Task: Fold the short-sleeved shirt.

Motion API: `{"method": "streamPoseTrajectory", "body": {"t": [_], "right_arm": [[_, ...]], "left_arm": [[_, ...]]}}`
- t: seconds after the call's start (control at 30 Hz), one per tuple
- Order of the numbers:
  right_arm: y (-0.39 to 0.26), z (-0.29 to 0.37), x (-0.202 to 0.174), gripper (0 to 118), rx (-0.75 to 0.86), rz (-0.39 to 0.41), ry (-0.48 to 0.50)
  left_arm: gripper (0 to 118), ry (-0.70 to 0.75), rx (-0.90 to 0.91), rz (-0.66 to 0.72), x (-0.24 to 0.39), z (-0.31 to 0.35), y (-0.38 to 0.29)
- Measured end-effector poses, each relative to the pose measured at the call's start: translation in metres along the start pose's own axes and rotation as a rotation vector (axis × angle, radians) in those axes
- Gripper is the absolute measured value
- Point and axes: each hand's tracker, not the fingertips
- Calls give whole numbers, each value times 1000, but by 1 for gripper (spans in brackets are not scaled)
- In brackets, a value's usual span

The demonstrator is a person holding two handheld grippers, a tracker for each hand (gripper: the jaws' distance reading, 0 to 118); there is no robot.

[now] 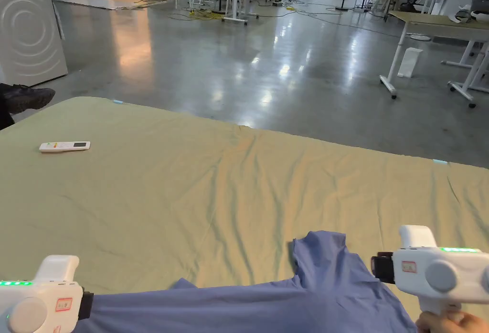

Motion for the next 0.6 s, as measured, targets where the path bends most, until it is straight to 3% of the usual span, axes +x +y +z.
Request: {"method": "streamPoseTrajectory", "body": {"t": [0.03,0.1,0.2,0.43,0.53,0.57,0.6], "right_arm": [[8,-18,1,65,-49,8,-8],[17,-49,3,64,-114,33,4],[25,-92,3,64,-197,86,-79],[23,-146,-2,62,-317,108,-53],[18,-144,-11,40,-296,130,-52],[17,-144,-13,17,-286,131,-40],[16,-146,-15,2,-288,117,-12]], "left_arm": [[3,3,-5,2,0,-2,-1],[3,8,-11,4,1,-5,-3],[3,16,-24,4,1,-11,-6],[3,16,-53,39,-3,-23,-7],[3,21,-61,39,-3,-24,-8],[3,21,-61,42,-2,-25,-8],[3,22,-62,42,-2,-26,-9]]}}
